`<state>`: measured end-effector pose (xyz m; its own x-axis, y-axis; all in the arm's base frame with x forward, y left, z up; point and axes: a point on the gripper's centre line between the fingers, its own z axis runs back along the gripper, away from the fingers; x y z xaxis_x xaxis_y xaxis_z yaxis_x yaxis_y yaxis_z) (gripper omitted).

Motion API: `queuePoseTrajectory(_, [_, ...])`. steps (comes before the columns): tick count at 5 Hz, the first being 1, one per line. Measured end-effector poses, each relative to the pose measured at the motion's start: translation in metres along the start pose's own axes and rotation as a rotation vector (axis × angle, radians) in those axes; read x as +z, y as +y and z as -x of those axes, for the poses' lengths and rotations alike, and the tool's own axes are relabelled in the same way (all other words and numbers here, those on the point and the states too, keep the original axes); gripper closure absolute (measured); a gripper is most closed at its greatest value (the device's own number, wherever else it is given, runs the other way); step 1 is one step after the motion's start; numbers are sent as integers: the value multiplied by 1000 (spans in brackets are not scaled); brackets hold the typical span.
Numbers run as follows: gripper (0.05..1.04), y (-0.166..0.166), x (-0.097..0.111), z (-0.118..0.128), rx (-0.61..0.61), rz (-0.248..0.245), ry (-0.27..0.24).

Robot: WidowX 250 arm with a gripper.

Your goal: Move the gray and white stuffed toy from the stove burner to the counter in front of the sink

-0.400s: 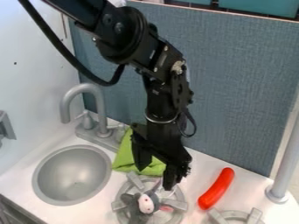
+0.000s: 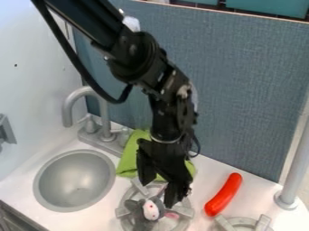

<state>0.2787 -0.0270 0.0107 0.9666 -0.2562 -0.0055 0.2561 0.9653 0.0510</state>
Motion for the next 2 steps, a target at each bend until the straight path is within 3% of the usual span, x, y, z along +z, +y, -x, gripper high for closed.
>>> queuePoseTrajectory(1, [83, 12, -15, -1, -39, -78, 12])
queuePoseTrajectory(2, [83, 22, -38, 2, -37, -74, 40])
